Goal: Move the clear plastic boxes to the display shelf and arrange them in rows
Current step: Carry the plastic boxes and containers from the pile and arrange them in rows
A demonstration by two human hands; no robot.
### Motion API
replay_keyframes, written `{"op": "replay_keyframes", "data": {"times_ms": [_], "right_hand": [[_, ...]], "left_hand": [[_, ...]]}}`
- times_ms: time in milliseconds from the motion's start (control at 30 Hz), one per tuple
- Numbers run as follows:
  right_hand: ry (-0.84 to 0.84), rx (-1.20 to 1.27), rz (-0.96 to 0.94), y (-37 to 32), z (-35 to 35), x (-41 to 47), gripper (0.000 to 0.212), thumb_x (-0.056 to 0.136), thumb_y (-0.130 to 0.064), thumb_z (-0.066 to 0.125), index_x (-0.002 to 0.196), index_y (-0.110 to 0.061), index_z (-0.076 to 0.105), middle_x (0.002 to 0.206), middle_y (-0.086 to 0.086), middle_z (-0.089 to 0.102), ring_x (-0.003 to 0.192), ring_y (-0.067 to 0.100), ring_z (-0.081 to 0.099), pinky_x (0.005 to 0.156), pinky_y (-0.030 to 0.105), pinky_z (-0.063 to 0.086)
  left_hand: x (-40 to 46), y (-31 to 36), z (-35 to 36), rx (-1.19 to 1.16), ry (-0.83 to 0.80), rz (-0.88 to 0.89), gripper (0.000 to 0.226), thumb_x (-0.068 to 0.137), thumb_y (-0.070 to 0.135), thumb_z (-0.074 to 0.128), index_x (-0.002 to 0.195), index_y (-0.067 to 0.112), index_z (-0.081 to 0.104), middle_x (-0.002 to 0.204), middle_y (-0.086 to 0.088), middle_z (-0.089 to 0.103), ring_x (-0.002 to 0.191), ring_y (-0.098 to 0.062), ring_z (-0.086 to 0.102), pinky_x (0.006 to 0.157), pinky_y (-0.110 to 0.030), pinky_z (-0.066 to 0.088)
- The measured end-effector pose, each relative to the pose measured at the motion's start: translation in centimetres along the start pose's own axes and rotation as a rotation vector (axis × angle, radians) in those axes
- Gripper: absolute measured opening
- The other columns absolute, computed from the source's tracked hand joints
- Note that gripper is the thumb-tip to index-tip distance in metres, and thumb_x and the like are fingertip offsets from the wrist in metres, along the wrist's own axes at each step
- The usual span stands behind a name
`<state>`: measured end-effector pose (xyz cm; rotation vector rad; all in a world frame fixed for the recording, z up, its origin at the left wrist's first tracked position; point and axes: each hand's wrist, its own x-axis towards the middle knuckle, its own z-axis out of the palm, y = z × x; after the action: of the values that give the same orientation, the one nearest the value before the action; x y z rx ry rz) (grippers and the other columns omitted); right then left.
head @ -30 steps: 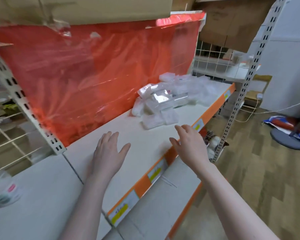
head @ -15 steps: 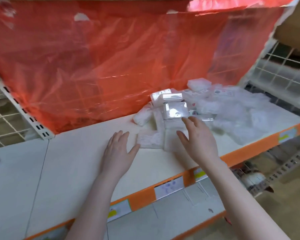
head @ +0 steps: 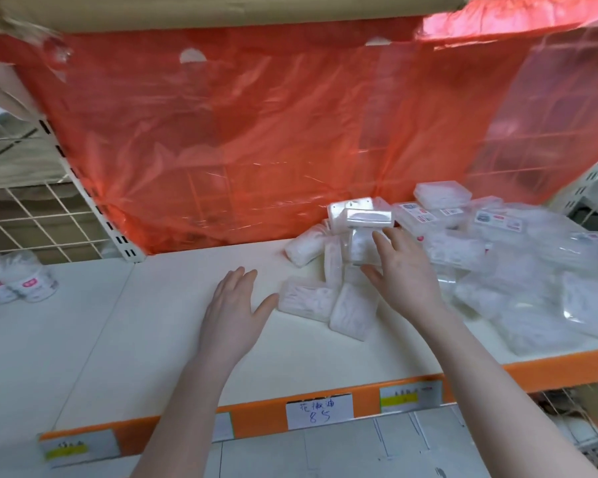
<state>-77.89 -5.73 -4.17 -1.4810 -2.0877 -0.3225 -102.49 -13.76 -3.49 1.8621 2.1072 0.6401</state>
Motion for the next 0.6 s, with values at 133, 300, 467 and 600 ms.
{"op": "replay_keyframes", "data": {"times_ms": [133, 300, 467, 600], "right_hand": [[-0.048, 0.023, -0.027, 1.4, 0.5, 0.4, 0.037, 0.071, -0.022, 0.080, 0.092, 0.003, 0.062, 0.094, 0.021, 0.062, 0.085, 0.041, 0.059, 0.070, 0.044, 0.049], [-0.073, 0.055, -0.034, 1.7, 0.7, -0.5, 0.035, 0.068, -0.025, 0.082, 0.090, -0.001, 0.069, 0.101, 0.022, 0.064, 0.089, 0.042, 0.062, 0.071, 0.046, 0.052], [-0.036, 0.098, -0.071, 0.9, 0.6, -2.2, 0.023, 0.067, -0.016, 0.083, 0.084, -0.005, 0.072, 0.092, 0.018, 0.068, 0.080, 0.036, 0.066, 0.066, 0.040, 0.053], [-0.036, 0.116, -0.089, 0.3, 0.1, -3.1, 0.020, 0.075, -0.021, 0.065, 0.086, -0.005, 0.071, 0.075, 0.009, 0.067, 0.068, 0.031, 0.062, 0.062, 0.035, 0.049]], "left_hand": [[0.2, -0.3, 0.2, 0.008, -0.018, -0.013, 0.061, 0.095, 0.046, 0.045, 0.147, 0.017, 0.031, 0.156, 0.000, 0.020, 0.144, -0.015, 0.014, 0.115, -0.030, 0.015], [0.6, -0.4, 0.6, 0.016, -0.030, -0.025, 0.060, 0.095, 0.046, 0.044, 0.147, 0.018, 0.030, 0.156, 0.001, 0.020, 0.144, -0.014, 0.014, 0.114, -0.029, 0.015], [0.8, -0.1, 1.3, 0.007, -0.048, -0.002, 0.060, 0.095, 0.045, 0.044, 0.146, 0.018, 0.031, 0.156, 0.001, 0.022, 0.143, -0.015, 0.015, 0.115, -0.029, 0.015], [0.9, 0.0, 1.8, -0.009, -0.059, 0.037, 0.058, 0.095, 0.045, 0.045, 0.146, 0.019, 0.033, 0.155, 0.002, 0.024, 0.143, -0.013, 0.016, 0.114, -0.028, 0.015]]}}
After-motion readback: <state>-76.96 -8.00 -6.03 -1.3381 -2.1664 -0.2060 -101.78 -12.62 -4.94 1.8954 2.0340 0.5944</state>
